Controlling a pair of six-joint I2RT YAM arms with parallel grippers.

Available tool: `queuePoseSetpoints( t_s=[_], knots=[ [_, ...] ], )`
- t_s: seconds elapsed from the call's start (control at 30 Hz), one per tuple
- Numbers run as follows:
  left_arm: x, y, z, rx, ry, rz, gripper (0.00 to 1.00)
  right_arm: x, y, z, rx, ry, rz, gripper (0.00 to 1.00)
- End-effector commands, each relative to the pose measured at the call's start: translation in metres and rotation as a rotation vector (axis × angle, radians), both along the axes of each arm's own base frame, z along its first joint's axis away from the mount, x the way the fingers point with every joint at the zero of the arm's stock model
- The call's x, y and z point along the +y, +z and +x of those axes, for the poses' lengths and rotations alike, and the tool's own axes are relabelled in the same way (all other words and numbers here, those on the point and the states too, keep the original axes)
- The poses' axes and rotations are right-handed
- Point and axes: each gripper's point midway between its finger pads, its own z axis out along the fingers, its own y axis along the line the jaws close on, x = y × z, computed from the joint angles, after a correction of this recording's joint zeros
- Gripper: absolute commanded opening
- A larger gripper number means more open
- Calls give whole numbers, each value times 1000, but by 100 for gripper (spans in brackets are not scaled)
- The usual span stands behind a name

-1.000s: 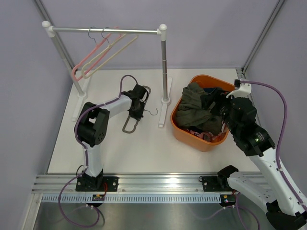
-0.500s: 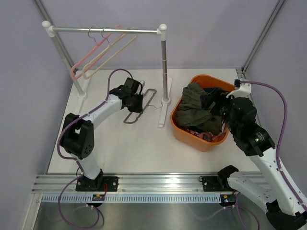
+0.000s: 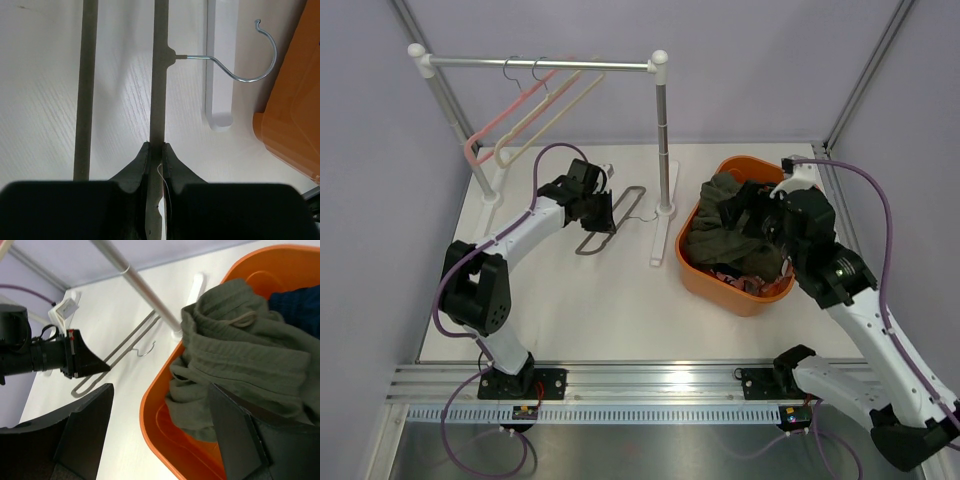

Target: Remove the shorts from the hanger

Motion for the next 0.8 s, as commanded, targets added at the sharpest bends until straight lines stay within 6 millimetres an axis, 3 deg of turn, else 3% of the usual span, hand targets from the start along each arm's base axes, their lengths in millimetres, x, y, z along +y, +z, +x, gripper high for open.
queuePoseSetpoints(
  t_s=[0.0, 0.07, 0.1, 0.27, 0.3, 0.33, 0.53, 0.77],
  knots=[
    [-9, 27, 7, -71, -16, -73, 0, 39, 4, 10, 42, 166, 31, 84],
    [-9, 28, 8, -74, -14, -74, 0, 60, 10, 10, 56, 245, 69, 84],
    [-9, 27, 8, -71, -15, -74, 0, 74, -1, 15, 97, 265, 81, 84],
    [-11, 27, 12, -76, -15, -80, 0, 129, -13, 34, 162, 343, 139, 79],
    [-12, 29, 12, -76, -17, -83, 0, 141, -26, 41, 207, 347, 155, 77],
    [-12, 27, 13, -70, -15, -81, 0, 150, -22, 45, 204, 358, 178, 76],
    [-15, 30, 19, -77, -14, -94, 0, 183, -57, 66, 314, 351, 259, 74],
    [-18, 31, 27, -80, 1, -122, 0, 196, -91, 90, 419, 236, 343, 71]
  ],
)
